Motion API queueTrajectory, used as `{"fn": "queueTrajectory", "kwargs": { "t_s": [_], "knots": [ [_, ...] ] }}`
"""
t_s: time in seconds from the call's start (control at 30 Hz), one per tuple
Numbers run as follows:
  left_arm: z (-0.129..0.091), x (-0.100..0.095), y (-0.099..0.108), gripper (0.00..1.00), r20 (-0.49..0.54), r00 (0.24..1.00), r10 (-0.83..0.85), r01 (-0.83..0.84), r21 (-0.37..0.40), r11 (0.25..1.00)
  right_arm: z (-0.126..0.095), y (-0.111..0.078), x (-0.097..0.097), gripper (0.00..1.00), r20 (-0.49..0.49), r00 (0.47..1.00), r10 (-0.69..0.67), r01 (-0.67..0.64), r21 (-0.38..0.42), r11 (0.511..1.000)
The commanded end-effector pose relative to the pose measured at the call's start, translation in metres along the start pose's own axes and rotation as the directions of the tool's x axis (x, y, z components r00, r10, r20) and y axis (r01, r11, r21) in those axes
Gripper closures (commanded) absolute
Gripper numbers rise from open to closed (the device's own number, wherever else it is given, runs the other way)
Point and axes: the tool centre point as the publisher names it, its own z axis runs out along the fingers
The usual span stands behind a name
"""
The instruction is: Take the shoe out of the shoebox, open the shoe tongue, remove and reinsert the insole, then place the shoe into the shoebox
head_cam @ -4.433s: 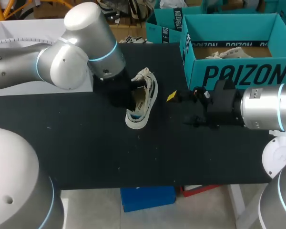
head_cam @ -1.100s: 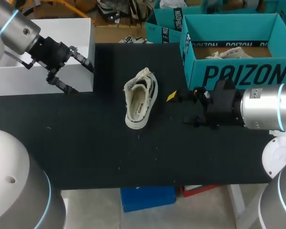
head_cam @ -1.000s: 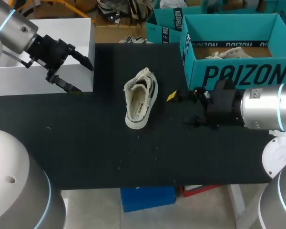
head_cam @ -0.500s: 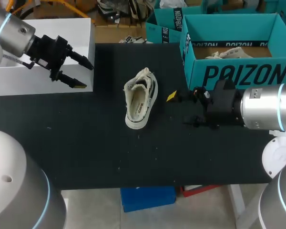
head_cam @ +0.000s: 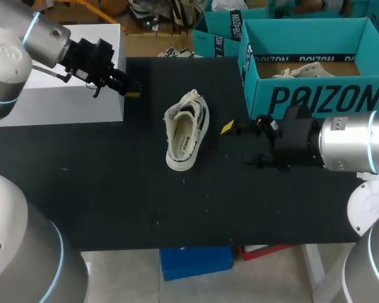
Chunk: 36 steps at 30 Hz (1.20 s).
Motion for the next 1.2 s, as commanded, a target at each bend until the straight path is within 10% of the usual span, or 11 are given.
{"fn": "queueTrajectory", "kwargs": {
  "t_s": [0.03,0.53,1.2],
  "knots": [
    [0.03,-0.024,-0.003,1.0,-0.033,0.999,0.002,-0.002,-0.011,1.0,0.0,0.0,0.0,0.0,0.001,1.0,0.0,0.0,0.001,1.0],
    [0.092,-0.041,-0.006,1.0,-0.126,0.991,0.033,-0.043,-0.078,0.996,0.0,0.0,0.0,0.0,0.001,1.0,0.0,0.0,0.001,1.0],
    [0.122,-0.02,0.017,1.0,-0.215,0.976,0.015,-0.045,-0.132,0.99,0.0,0.0,0.0,0.0,0.001,1.0,0.0,0.0,0.001,1.0]
  ]
}}
